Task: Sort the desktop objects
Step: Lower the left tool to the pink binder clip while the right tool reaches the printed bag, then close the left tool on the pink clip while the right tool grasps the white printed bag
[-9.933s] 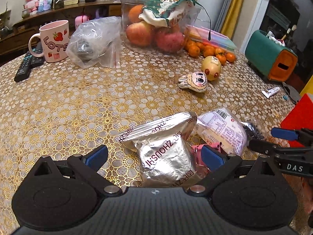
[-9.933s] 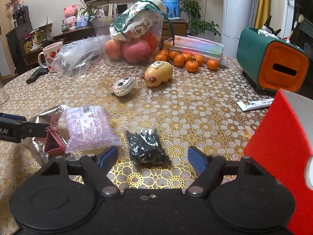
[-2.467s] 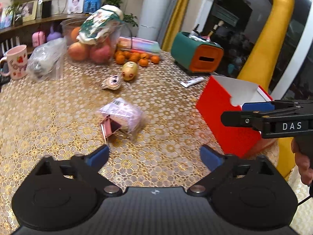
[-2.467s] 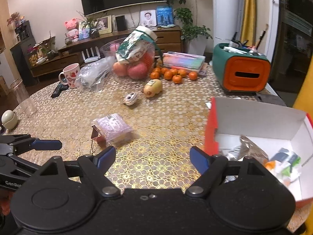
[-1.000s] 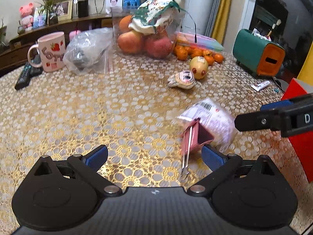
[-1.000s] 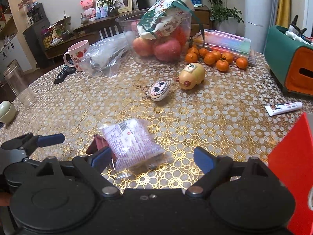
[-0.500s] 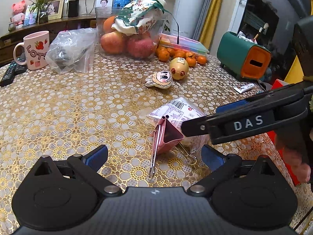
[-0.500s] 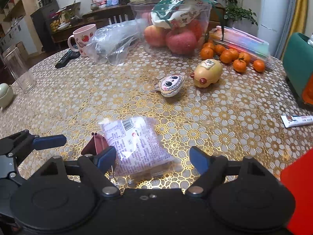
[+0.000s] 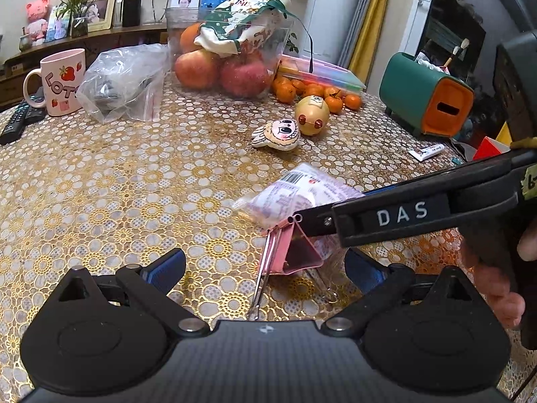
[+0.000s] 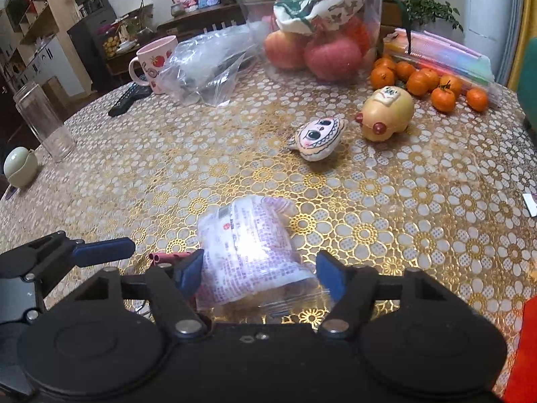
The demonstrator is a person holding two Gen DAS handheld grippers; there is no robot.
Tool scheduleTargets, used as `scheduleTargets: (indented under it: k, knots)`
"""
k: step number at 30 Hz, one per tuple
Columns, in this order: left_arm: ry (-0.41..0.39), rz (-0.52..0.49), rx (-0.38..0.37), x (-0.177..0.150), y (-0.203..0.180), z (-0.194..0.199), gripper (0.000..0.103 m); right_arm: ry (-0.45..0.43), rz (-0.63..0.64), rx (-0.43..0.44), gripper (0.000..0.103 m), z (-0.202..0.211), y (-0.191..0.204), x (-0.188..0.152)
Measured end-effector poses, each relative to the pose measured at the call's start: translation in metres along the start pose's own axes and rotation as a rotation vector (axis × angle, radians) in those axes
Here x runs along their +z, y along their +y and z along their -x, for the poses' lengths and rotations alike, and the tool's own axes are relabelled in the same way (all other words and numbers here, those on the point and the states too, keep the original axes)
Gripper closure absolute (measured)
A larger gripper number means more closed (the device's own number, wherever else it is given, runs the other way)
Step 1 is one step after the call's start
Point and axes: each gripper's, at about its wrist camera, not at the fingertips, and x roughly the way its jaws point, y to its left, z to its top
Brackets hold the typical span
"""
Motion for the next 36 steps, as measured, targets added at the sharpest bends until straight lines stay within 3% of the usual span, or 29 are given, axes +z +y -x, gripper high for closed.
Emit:
scheduleTargets:
  k: [9, 14, 18, 26, 32, 36]
  knots:
    - [0.011, -0.028, -0.005, 0.001, -0.014, -0.011, 0.014, -0.015, -0.064, -0.029, 0.039, 0.010, -0.020, -0.007]
    - [0.012, -0.036, -0.032, 0.003, -0.017, -0.010, 0.030, -0.022, -0.074, -0.034, 0.040, 0.012, -0.022, -0.008]
    - [0.018, -0.009, -0.069, 0.003, -0.013, -0.009, 0.031, -0.024, -0.071, -0.052, 0.040, 0.016, -0.024, -0.010]
    - [0.030, -0.007, -0.051, 0.003, -0.012, -0.015, 0.032, -0.031, -0.128, -0.074, 0.040, 0.027, -0.044, -0.019]
    - [0.026, 0.002, -0.028, 0.003, -0.009, -0.013, 0.067, -0.033, -0.120, -0.090, 0.040, 0.029, -0.040, -0.021]
    - [0.030, 0.019, -0.034, 0.003, -0.006, -0.011, 0.069, -0.036, -0.126, -0.102, 0.040, 0.034, -0.037, -0.027]
